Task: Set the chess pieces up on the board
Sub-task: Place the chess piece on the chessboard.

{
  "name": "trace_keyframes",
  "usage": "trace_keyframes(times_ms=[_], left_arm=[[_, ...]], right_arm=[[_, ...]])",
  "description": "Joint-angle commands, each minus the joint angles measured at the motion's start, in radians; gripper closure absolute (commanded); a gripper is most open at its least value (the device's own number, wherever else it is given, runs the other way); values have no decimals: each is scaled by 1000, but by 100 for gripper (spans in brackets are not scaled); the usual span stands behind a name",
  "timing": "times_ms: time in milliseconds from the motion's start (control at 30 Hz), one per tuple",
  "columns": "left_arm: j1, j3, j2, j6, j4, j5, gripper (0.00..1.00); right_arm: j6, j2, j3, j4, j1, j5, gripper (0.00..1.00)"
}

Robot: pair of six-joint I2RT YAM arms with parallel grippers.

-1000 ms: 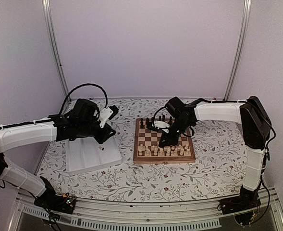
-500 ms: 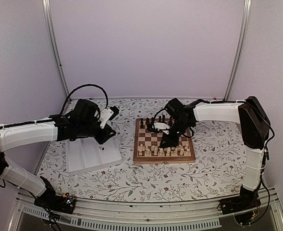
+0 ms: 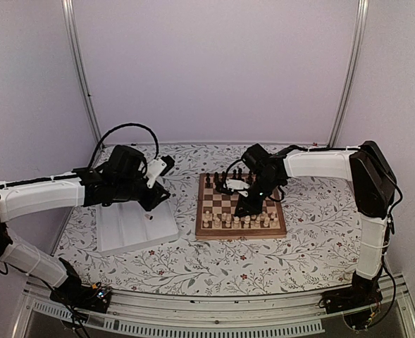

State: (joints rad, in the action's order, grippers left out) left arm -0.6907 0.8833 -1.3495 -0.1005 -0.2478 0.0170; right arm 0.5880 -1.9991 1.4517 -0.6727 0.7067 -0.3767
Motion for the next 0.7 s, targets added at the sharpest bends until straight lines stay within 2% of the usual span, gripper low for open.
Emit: trace_keyframes(times_ms=[0, 133, 333, 433, 533, 667], left_arm=[[14, -7, -14, 9, 3, 6, 65], [14, -7, -13, 8, 3, 6, 65], [14, -5, -14, 12, -2, 12, 65], [14, 13, -24, 40, -34, 65, 65], [16, 58, -45, 156, -112, 179, 65], [15, 120, -95, 402, -253, 311, 66]], right_arm=[[-1, -17, -1, -15, 7, -25, 83], [-3, -18, 4, -17, 6, -29, 78], [-12, -9, 29, -23, 7, -27, 76], [-16, -1, 49, -32, 7, -31, 75], [-17, 16, 69, -33, 5, -19, 74], [-14, 30, 100, -31, -6, 3, 74]])
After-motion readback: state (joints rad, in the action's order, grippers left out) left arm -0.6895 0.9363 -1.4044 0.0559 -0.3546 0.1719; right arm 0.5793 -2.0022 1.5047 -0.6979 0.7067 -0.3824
